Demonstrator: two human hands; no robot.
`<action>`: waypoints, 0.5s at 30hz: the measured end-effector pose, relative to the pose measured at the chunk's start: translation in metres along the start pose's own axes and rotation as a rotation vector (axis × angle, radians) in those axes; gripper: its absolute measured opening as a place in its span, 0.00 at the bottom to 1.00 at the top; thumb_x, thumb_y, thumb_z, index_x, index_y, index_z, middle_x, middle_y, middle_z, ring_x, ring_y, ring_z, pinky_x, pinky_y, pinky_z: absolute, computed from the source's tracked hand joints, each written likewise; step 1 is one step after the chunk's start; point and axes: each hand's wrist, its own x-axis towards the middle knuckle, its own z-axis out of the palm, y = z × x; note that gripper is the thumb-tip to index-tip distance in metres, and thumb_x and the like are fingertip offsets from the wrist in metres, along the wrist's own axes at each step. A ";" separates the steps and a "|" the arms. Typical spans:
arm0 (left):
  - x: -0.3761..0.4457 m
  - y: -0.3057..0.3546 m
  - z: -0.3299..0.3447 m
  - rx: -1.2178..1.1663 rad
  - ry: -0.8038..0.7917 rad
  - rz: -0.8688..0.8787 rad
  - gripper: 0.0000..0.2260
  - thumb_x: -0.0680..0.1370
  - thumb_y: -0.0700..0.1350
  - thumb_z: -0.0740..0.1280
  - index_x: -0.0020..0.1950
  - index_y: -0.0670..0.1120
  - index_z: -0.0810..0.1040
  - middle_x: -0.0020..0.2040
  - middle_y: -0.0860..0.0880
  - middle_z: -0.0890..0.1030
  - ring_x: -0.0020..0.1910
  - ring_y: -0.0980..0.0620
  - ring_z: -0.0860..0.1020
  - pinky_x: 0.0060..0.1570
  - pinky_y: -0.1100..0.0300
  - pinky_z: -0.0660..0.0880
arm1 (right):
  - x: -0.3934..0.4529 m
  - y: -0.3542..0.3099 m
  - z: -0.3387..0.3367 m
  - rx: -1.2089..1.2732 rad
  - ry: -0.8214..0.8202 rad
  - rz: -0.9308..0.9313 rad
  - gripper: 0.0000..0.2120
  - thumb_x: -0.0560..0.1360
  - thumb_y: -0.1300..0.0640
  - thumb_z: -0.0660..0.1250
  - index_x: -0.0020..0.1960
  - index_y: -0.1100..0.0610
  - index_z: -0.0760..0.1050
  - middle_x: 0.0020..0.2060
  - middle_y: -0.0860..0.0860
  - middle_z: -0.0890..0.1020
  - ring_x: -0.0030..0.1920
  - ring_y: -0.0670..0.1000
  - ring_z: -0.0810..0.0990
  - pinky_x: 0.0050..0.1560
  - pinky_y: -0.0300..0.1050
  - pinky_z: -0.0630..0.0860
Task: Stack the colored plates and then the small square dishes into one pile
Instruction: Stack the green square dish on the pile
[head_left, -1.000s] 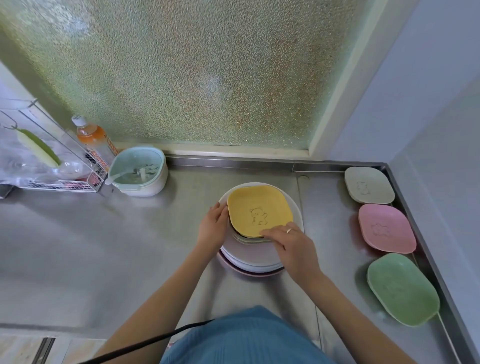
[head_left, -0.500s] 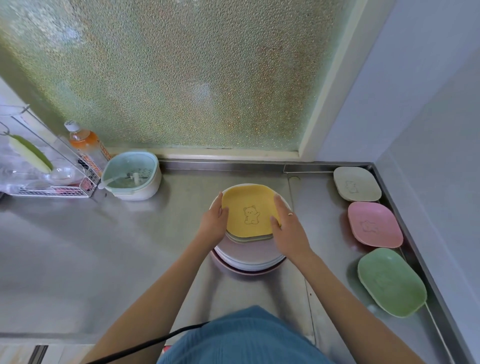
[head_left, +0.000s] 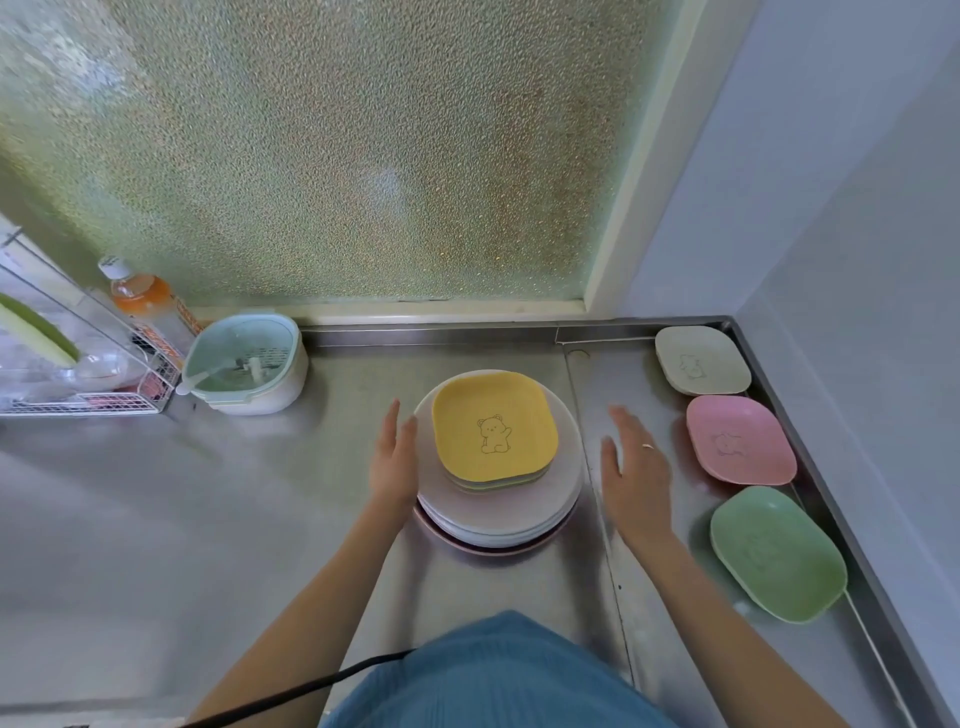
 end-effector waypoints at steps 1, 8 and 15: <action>0.000 -0.003 -0.003 -0.032 -0.012 -0.046 0.21 0.82 0.50 0.54 0.75 0.51 0.60 0.73 0.53 0.64 0.73 0.53 0.62 0.68 0.62 0.56 | -0.003 0.013 -0.004 -0.053 0.036 0.079 0.21 0.78 0.57 0.56 0.70 0.58 0.66 0.69 0.57 0.71 0.70 0.58 0.68 0.68 0.55 0.63; 0.002 -0.025 -0.001 -0.065 -0.176 -0.229 0.22 0.79 0.60 0.50 0.69 0.54 0.68 0.64 0.49 0.76 0.60 0.49 0.74 0.62 0.50 0.71 | -0.035 0.076 -0.022 -0.130 0.024 0.522 0.31 0.76 0.62 0.62 0.75 0.64 0.52 0.72 0.68 0.59 0.73 0.66 0.58 0.70 0.60 0.59; 0.002 -0.025 0.007 -0.050 -0.182 -0.208 0.21 0.77 0.59 0.52 0.69 0.56 0.65 0.67 0.49 0.71 0.64 0.47 0.72 0.66 0.44 0.69 | -0.058 0.087 -0.017 -0.216 -0.030 0.647 0.24 0.76 0.67 0.57 0.72 0.63 0.58 0.62 0.67 0.73 0.62 0.66 0.73 0.60 0.59 0.71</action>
